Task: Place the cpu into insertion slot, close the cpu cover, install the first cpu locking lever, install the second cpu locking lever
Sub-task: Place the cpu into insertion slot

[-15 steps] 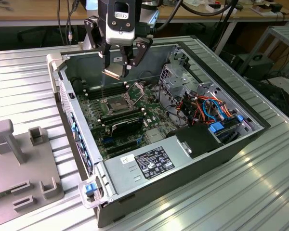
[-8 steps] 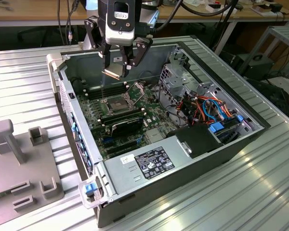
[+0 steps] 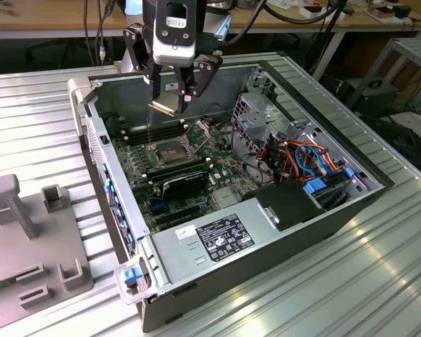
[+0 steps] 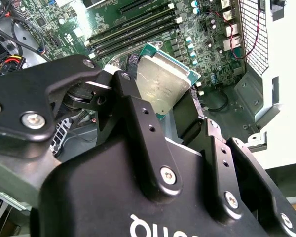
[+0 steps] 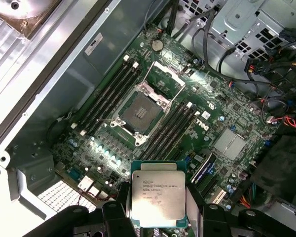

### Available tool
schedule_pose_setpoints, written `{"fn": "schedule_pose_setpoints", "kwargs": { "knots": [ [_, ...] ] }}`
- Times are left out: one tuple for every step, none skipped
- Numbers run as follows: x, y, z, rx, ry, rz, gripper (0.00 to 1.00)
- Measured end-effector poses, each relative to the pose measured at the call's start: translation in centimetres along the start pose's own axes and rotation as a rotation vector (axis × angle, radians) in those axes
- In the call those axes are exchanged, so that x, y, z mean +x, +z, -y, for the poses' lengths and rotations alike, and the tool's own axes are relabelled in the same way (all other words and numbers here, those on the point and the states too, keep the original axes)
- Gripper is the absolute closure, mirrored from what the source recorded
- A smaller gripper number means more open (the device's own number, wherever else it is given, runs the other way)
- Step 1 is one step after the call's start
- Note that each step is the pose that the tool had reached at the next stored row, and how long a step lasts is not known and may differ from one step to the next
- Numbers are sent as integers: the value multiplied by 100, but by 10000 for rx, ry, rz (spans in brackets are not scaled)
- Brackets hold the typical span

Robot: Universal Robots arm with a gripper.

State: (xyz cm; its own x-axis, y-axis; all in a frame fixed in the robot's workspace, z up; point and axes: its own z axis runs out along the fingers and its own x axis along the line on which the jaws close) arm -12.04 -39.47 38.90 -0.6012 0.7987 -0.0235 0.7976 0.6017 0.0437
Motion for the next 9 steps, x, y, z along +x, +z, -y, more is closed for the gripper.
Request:
{"fn": "schedule_pose_setpoints", "kwargs": {
  "knots": [
    [0,0,0,0,22,1,46],
    [0,0,0,0,36,2,46],
    [0,0,0,1,49,3,46],
    [0,0,0,2,81,4,46],
    [0,0,0,3,113,5,46],
    [0,0,0,3,128,6,46],
    [0,0,0,4,153,7,46],
    [0,0,0,4,186,8,46],
    [0,0,0,5,209,9,46]
  ]
}}
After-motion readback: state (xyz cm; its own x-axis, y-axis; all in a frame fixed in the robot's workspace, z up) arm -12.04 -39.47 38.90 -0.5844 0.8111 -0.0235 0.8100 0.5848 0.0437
